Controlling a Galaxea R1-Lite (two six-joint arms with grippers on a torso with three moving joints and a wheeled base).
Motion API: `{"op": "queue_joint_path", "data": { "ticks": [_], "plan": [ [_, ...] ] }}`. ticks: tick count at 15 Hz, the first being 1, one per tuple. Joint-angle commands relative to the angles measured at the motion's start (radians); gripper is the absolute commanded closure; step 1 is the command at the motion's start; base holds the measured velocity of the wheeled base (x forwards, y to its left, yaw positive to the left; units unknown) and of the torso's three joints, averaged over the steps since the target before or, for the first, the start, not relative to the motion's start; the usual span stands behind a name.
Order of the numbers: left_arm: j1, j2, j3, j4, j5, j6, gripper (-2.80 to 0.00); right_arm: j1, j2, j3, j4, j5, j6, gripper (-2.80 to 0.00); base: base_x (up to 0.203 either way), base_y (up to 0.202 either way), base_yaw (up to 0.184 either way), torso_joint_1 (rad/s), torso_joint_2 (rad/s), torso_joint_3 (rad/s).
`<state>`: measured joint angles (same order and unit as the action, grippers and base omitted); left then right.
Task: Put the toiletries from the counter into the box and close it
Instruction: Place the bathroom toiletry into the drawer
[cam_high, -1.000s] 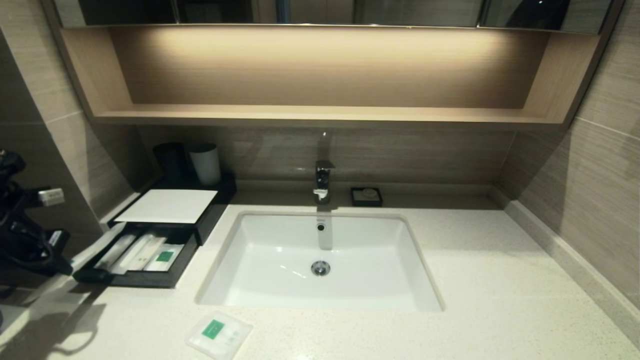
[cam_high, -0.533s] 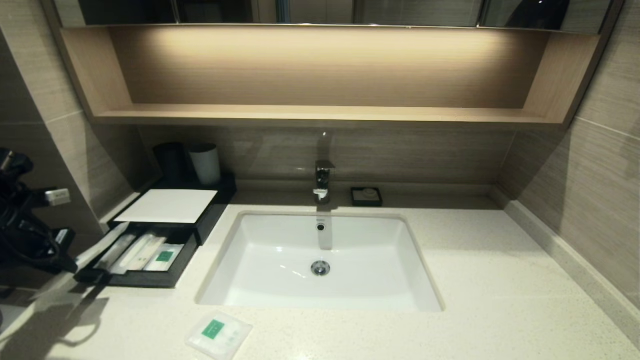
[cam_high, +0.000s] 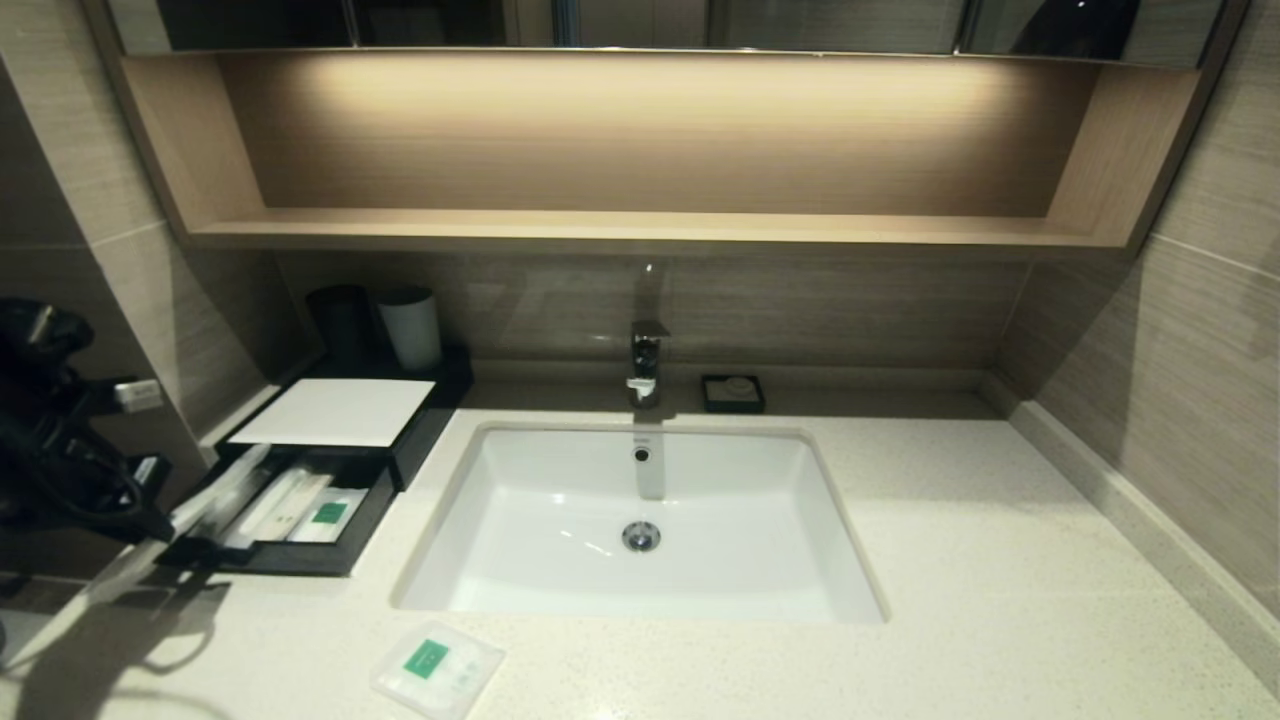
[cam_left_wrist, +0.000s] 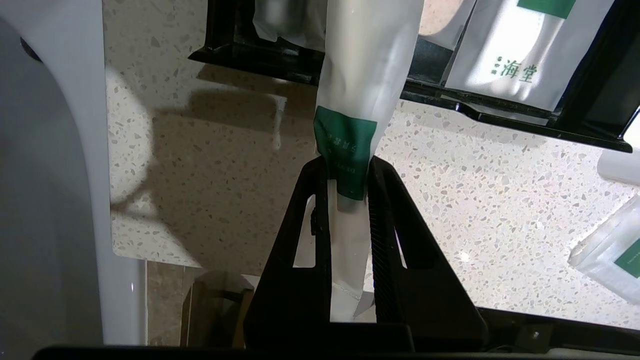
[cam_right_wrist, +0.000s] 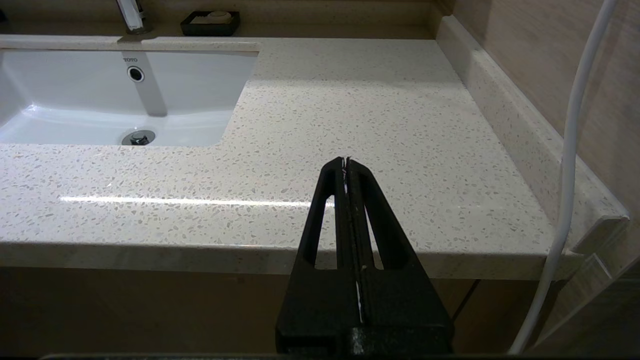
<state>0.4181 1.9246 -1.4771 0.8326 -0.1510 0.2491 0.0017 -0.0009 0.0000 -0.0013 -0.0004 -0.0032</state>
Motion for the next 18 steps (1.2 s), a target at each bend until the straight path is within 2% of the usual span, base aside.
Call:
{"op": "queue_joint_path", "data": {
  "ticks": [1,12,18],
  "plan": [
    [-0.009,0.021,-0.008,-0.009,-0.001,-0.004,0.00,0.000,-0.001,0.002,0.000,0.000,0.000,0.00,0.000,0.000,0.000,0.000,0.00,0.000],
    [-0.032,0.073,-0.012,-0.101,-0.004,-0.044,0.00,0.000,-0.001,0.002,0.000,0.000,0.000,0.00,0.000,0.000,0.000,0.000,0.00,0.000],
    [-0.044,0.092,-0.012,-0.151,-0.005,-0.094,0.00,0.000,0.001,0.002,0.000,0.000,0.000,0.00,0.000,0.000,0.000,0.000,0.00,0.000]
  ]
}}
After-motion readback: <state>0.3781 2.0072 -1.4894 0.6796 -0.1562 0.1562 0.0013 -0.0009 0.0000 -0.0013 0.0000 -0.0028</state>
